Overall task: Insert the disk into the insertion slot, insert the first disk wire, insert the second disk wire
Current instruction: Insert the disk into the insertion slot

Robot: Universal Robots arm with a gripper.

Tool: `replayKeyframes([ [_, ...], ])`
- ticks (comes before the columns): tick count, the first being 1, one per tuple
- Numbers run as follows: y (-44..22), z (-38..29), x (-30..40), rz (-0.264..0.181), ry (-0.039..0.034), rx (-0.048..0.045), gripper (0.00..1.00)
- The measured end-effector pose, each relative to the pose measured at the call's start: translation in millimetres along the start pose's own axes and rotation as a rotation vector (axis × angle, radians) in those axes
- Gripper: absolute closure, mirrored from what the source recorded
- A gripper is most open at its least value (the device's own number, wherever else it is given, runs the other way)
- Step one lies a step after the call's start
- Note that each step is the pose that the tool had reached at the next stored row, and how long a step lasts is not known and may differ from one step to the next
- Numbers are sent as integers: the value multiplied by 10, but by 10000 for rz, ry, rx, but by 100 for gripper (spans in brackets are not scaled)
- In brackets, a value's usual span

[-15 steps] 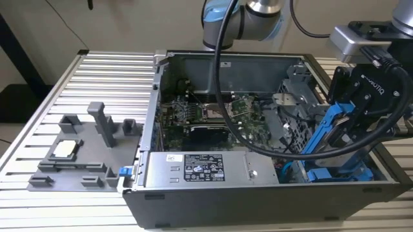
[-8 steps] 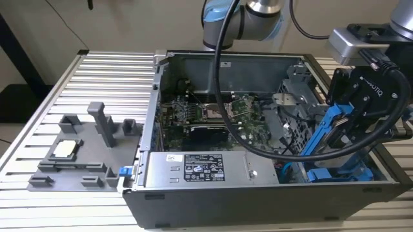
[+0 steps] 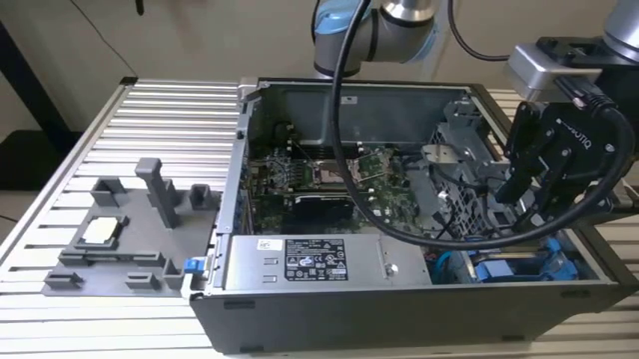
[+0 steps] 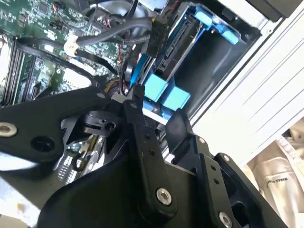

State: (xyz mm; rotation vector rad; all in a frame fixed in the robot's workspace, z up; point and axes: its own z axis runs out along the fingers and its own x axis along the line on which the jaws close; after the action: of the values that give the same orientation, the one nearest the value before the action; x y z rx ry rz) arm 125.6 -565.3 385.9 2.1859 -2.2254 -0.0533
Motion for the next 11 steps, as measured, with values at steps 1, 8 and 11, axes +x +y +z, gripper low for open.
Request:
replayKeyframes([
  [1,0,0,-1,0,1,0,53],
  [8,5,-98,-13,14,66,1,53],
  [11,24,-106,-36,16,165,229,53],
])
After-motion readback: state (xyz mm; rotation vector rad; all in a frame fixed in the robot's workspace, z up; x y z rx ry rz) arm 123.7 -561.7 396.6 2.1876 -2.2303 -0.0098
